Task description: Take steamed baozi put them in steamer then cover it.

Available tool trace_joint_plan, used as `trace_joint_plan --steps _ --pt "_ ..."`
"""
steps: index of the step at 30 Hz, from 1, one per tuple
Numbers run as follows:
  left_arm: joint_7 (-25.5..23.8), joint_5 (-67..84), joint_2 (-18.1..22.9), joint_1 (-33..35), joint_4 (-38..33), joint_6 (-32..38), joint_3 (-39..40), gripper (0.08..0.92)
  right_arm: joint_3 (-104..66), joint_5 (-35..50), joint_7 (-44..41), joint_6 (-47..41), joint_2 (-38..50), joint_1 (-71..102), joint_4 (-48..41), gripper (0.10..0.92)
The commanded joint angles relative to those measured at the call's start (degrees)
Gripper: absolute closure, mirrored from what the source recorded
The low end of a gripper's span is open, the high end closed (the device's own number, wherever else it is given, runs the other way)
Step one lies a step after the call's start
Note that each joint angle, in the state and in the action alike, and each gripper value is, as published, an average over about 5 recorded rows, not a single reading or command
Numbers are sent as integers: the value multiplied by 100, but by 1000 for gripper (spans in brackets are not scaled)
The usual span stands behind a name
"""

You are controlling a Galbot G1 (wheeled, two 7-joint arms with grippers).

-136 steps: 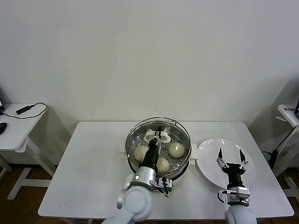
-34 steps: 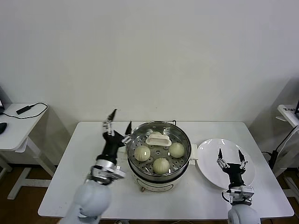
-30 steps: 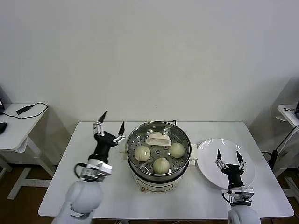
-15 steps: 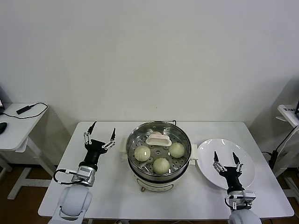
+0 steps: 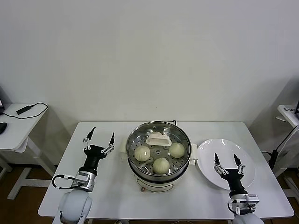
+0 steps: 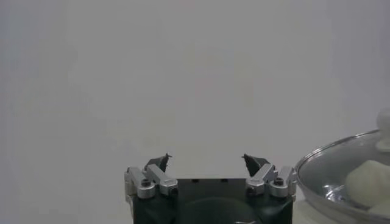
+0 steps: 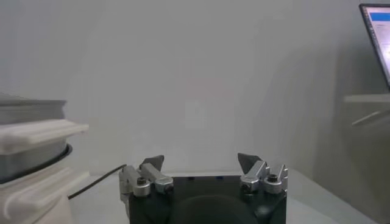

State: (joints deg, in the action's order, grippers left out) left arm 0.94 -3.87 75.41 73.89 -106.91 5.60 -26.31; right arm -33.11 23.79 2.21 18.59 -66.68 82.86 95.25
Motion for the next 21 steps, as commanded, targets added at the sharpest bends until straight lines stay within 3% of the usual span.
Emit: trace_joint_plan --steps 1,21 --pt "158 -210 18 432 20 7 -52 177 -15 7 -58 82 67 320 125 203" --pt "207 -350 76 852 82 74 -112 177 16 -76 -93 176 16 486 140 203"
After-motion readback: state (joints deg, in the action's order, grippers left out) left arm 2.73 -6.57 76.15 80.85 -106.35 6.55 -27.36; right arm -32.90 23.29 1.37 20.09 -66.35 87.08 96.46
